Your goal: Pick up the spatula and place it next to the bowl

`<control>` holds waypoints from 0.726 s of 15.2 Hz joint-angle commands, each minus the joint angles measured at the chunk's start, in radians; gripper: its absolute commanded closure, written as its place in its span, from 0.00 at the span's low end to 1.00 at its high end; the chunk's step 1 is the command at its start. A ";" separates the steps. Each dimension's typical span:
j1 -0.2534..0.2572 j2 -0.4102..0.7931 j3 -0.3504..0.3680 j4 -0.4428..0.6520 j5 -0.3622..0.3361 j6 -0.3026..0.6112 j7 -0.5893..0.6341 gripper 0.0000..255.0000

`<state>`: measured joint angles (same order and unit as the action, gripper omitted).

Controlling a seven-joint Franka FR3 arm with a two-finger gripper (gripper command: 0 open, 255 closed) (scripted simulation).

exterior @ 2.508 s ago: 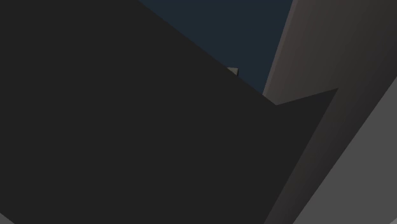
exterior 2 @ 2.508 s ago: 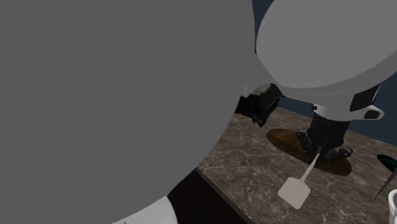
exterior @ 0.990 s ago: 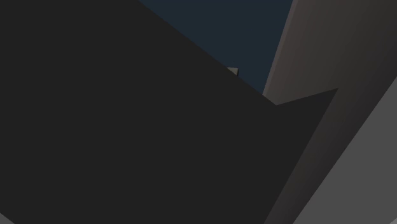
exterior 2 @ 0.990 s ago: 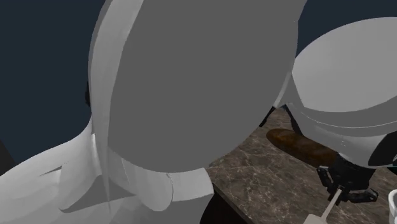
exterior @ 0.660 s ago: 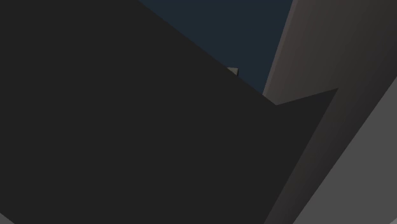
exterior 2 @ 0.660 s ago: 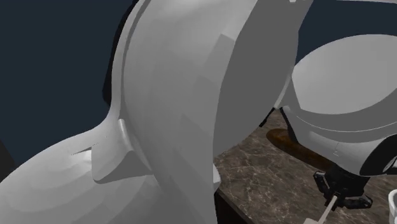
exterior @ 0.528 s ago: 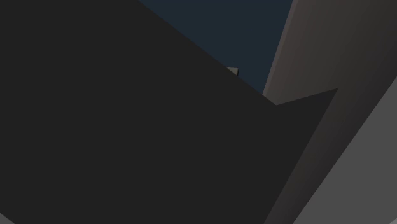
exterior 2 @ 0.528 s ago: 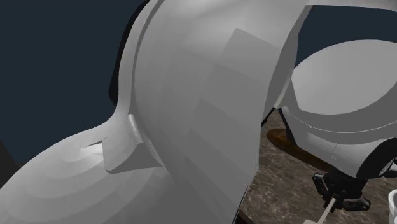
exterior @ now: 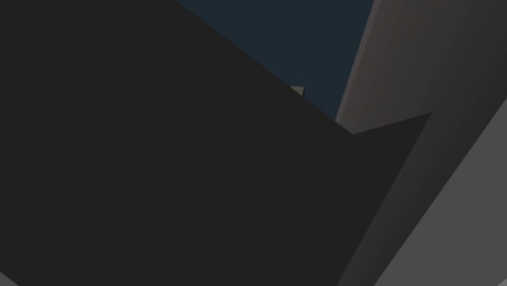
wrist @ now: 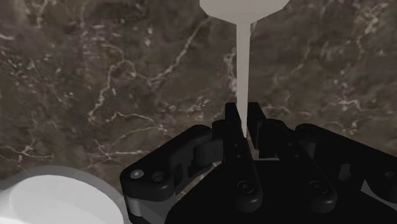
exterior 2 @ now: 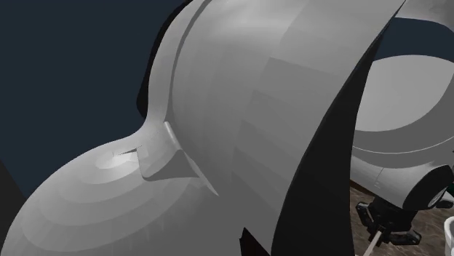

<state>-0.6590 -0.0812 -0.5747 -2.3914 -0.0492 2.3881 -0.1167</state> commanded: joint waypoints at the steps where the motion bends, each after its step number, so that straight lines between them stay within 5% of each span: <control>1: 0.000 0.000 0.000 0.000 0.000 0.000 0.000 1.00; 2: 0.000 0.000 0.000 0.000 0.000 0.000 0.000 0.00; 7: 0.000 0.000 0.000 0.000 0.000 0.000 0.000 0.00; 11: -0.008 -0.098 0.018 0.049 -0.060 -0.135 0.045 0.00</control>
<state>-0.6648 -0.1600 -0.5606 -2.3518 -0.0979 2.2811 -0.0794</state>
